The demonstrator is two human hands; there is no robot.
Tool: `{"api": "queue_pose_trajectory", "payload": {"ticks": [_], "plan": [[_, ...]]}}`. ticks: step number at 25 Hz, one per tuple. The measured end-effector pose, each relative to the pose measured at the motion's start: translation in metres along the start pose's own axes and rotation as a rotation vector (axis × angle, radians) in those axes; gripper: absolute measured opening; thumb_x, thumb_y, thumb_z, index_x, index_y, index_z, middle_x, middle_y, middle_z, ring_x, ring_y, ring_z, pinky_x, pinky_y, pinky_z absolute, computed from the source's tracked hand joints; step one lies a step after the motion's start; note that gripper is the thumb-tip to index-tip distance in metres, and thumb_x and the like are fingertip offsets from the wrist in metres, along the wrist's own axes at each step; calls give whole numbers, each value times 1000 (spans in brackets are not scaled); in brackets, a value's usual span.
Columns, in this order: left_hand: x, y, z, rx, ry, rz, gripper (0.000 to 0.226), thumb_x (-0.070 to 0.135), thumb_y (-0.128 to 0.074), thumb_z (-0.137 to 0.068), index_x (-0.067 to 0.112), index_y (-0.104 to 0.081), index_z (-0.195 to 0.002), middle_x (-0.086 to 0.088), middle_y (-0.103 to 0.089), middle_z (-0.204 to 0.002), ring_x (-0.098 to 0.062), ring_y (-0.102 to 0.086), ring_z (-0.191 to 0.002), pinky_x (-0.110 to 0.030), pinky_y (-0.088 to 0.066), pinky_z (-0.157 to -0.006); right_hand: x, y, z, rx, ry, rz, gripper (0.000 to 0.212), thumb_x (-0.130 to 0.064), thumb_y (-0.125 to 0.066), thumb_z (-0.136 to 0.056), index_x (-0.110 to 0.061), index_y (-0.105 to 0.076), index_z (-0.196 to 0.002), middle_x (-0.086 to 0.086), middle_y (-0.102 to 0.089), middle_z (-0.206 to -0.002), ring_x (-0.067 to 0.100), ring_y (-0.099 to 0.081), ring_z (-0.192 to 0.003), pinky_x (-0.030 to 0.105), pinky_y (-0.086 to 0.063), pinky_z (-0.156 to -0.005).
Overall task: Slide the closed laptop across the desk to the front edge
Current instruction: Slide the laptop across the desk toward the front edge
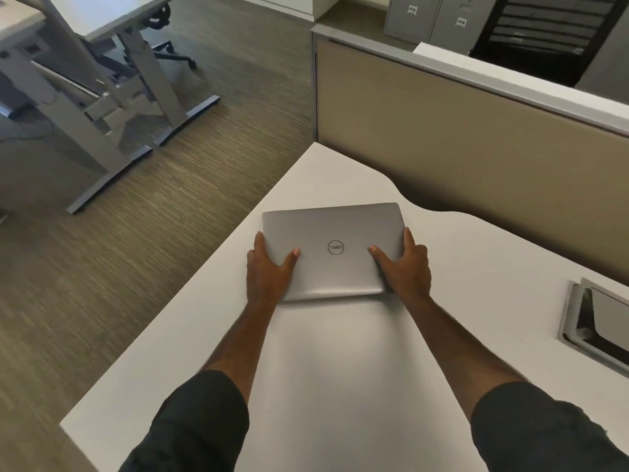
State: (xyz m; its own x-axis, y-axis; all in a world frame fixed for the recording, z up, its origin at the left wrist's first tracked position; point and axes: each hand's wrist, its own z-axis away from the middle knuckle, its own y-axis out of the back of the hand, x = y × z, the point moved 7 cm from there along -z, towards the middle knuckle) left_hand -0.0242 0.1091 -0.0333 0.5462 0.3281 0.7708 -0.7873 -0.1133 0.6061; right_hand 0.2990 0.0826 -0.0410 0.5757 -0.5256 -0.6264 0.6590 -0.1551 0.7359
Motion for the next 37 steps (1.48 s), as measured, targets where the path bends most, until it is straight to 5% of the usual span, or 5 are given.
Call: {"api": "queue_pose_trajectory", "payload": {"ticks": [37], "plan": [[-74, 19, 294, -95, -78, -17, 96, 59, -72, -81, 24, -23, -156, -8, -48, -142, -27, -46, -134, -37, -41, -105, 178, 86, 281, 108, -111, -117, 98, -71, -73, -70, -34, -32, -151, 4, -50, -125, 28, -55, -120, 46, -50, -95]]}}
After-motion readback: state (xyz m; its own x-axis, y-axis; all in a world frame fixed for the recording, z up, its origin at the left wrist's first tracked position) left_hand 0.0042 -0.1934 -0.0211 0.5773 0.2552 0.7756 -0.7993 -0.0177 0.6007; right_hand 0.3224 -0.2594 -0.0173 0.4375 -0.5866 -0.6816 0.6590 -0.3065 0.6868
